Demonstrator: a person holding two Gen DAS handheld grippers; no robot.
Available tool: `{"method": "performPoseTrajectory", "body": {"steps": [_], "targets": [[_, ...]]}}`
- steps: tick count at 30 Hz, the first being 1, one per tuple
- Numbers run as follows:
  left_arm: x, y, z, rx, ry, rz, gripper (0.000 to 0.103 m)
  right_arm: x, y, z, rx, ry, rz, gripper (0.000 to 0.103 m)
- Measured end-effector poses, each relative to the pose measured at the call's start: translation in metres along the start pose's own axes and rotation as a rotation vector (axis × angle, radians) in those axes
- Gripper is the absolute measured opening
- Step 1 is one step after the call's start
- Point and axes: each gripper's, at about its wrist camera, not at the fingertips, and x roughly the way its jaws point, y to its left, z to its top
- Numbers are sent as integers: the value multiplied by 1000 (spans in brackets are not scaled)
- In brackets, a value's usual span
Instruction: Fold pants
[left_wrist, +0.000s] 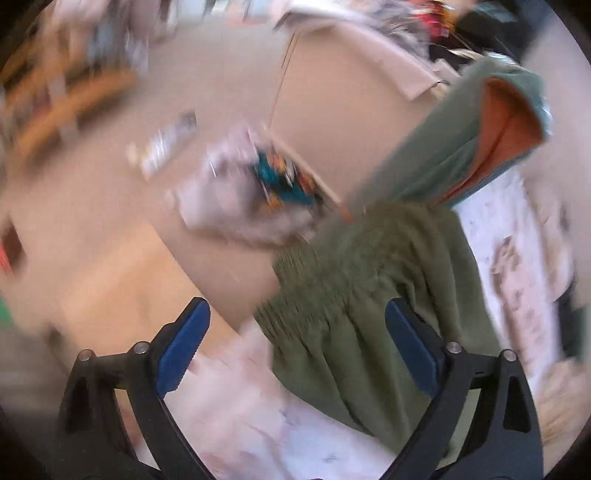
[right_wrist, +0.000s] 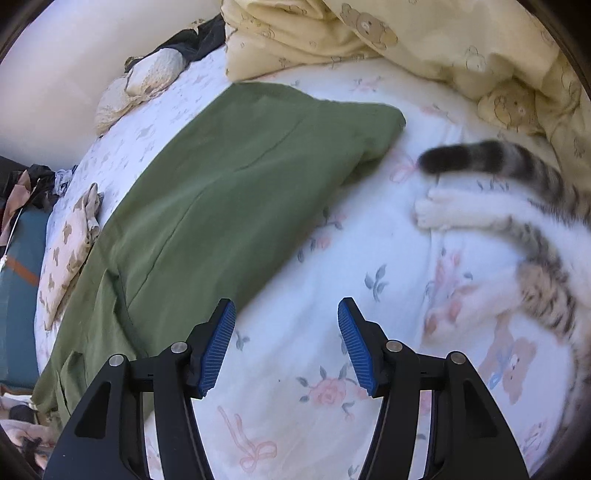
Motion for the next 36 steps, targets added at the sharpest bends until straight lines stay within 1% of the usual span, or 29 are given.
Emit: {"method": "performPoseTrajectory", "body": {"steps": [1,4,6,8,9,10,11,12,13,14,15,16,17,18,20,21,22,23,24,27,28,29,30,32,33,34,35,36], "targets": [[9,9,-11,-52,25,-47,94,-1,0,-2,10,-7,-1,60],[41,35,-50,-272,75,-186,94,-4,-8,-5,67,-14,21,60],[59,33,-60,-326,96,-235,92,-5,-13,-6,92,-22,45,60],[71,29,-62,-368,45,-267,91,-2,-13,-7,83,-13,38,60],[75,24,-60,-373,33,-281,83,-1,-14,-8,83,-8,39,60],[81,18,-55,-351,30,-303,83,-1,-16,-9,90,-11,45,60],[82,13,-52,-311,24,-277,81,-2,-18,-9,98,-12,56,60],[80,7,-47,-262,9,-248,75,-2,-22,-10,113,-15,70,60],[77,2,-44,-235,-29,-231,73,-4,-30,-11,159,-24,95,60],[75,0,-42,-242,-41,-226,66,-5,-39,-13,211,-41,128,60],[72,-3,-40,-251,-54,-228,55,-5,-49,-16,273,-55,176,61],[69,-6,-38,-238,-61,-220,51,2,-58,-18,340,-28,238,61],[67,-8,-36,-222,-68,-208,37,8,-60,-18,363,-4,267,62],[63,-12,-33,-198,-76,-177,23,14,-60,-17,367,6,284,62],[54,-21,-32,-154,-89,-127,12,18,-52,-10,319,-28,268,62],[50,-24,-32,-136,-100,-115,11,20,-50,-8,315,-37,277,62],[42,-30,-32,-99,-126,-93,10,27,-50,-4,338,-42,315,62],[37,-34,-31,-84,-137,-82,9,32,-51,-1,363,-45,343,62],[32,-36,-30,-73,-144,-79,9,39,-51,2,383,-45,368,62],[18,-46,-27,-41,-154,-39,8,54,-47,17,408,-90,409,62],[14,-48,-24,-33,-152,-22,8,59,-45,24,414,-105,431,58],[13,-48,-23,-34,-146,-18,8,62,-42,29,412,-124,444,39],[13,-46,-23,-45,-137,-24,8,67,-39,35,406,-130,459,28],[17,-40,-18,-81,-92,-37,9,79,-37,39,430,-116,474,27],[19,-37,-15,-94,-81,-40,9,82,-36,39,437,-119,466,25],[22,-32,-12,-112,-67,-49,9,83,-34,39,425,-134,452,23],[23,-30,-11,-115,-63,-57,9,83,-31,40,405,-138,425,18],[24,-28,-11,-115,-62,-59,9,84,-25,41,374,-134,385,16]]}}
